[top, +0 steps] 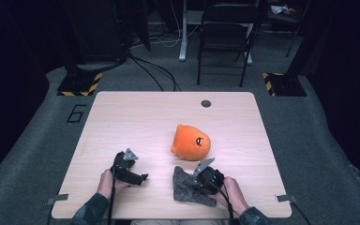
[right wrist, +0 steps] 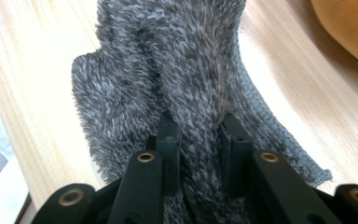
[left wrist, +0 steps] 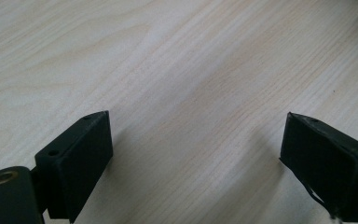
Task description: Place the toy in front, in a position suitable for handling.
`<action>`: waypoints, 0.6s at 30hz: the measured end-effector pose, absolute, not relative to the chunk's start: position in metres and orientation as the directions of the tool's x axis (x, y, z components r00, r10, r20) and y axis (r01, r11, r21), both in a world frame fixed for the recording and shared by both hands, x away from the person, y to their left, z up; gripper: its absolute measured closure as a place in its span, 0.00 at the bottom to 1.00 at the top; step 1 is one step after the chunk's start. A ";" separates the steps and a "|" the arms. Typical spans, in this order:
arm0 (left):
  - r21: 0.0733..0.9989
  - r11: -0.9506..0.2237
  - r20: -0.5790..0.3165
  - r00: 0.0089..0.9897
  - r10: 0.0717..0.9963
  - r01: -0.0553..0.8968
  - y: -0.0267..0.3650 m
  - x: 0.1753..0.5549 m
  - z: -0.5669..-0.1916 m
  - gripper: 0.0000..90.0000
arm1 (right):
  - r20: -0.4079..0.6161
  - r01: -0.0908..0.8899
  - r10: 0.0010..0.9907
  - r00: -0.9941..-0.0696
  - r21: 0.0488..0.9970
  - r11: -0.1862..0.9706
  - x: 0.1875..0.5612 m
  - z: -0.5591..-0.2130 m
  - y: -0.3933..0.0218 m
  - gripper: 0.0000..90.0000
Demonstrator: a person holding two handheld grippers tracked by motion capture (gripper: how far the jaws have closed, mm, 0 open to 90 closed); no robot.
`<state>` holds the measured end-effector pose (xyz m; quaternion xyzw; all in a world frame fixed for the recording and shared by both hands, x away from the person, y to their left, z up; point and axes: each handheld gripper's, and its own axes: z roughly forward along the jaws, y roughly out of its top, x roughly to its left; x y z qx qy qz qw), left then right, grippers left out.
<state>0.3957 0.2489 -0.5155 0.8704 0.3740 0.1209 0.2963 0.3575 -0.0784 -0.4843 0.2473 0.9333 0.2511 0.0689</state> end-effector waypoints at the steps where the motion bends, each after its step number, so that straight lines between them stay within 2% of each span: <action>1: 0.606 -0.544 -0.009 0.690 0.724 0.580 0.249 0.395 -0.516 0.10 | -0.008 0.436 0.511 -0.860 0.510 0.741 0.356 -0.484 -0.080 0.81; 18: 0.611 -0.556 0.016 0.693 0.721 0.564 0.247 0.396 -0.518 0.08 | -0.001 0.480 0.549 -0.836 0.485 0.731 0.352 -0.476 -0.116 0.81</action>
